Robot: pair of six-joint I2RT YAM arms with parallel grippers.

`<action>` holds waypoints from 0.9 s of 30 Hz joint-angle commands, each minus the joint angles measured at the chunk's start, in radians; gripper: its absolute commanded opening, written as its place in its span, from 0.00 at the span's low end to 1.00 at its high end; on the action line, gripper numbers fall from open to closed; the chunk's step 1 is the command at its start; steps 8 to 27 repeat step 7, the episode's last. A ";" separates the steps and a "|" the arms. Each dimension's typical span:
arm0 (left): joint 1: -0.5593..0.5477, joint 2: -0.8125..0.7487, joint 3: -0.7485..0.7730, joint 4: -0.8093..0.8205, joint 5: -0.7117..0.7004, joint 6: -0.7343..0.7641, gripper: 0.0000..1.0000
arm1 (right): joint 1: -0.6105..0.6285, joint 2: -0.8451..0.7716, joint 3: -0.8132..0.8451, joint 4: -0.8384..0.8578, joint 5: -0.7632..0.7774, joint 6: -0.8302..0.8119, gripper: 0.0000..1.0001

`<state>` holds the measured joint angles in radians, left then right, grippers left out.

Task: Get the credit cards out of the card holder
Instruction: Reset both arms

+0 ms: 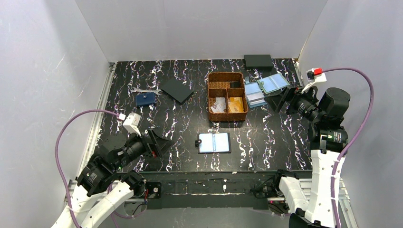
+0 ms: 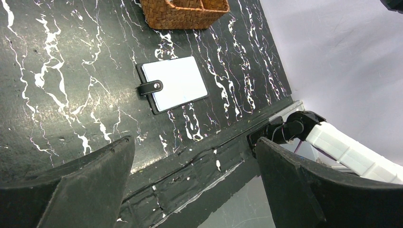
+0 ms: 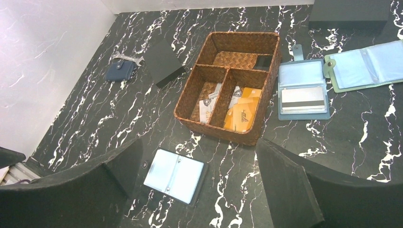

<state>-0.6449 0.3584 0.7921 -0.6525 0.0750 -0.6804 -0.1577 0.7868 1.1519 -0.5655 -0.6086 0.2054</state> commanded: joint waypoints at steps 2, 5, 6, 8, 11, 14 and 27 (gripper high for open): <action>0.002 -0.007 -0.002 -0.004 -0.001 0.012 0.98 | -0.010 -0.009 0.009 0.053 -0.015 0.008 0.98; 0.002 -0.007 -0.002 -0.004 -0.001 0.012 0.98 | -0.012 -0.008 -0.001 0.059 -0.027 0.004 0.98; 0.002 -0.007 -0.002 -0.004 -0.001 0.012 0.98 | -0.012 -0.009 -0.004 0.062 -0.032 0.004 0.98; 0.002 -0.007 -0.003 -0.004 -0.001 0.013 0.98 | -0.012 -0.012 -0.004 0.065 -0.029 -0.003 0.98; 0.002 -0.007 -0.003 -0.004 -0.001 0.013 0.98 | -0.012 -0.012 -0.004 0.065 -0.029 -0.003 0.98; 0.002 -0.007 -0.003 -0.004 -0.001 0.013 0.98 | -0.012 -0.012 -0.004 0.065 -0.029 -0.003 0.98; 0.002 -0.007 -0.003 -0.004 -0.001 0.013 0.98 | -0.012 -0.012 -0.004 0.065 -0.029 -0.003 0.98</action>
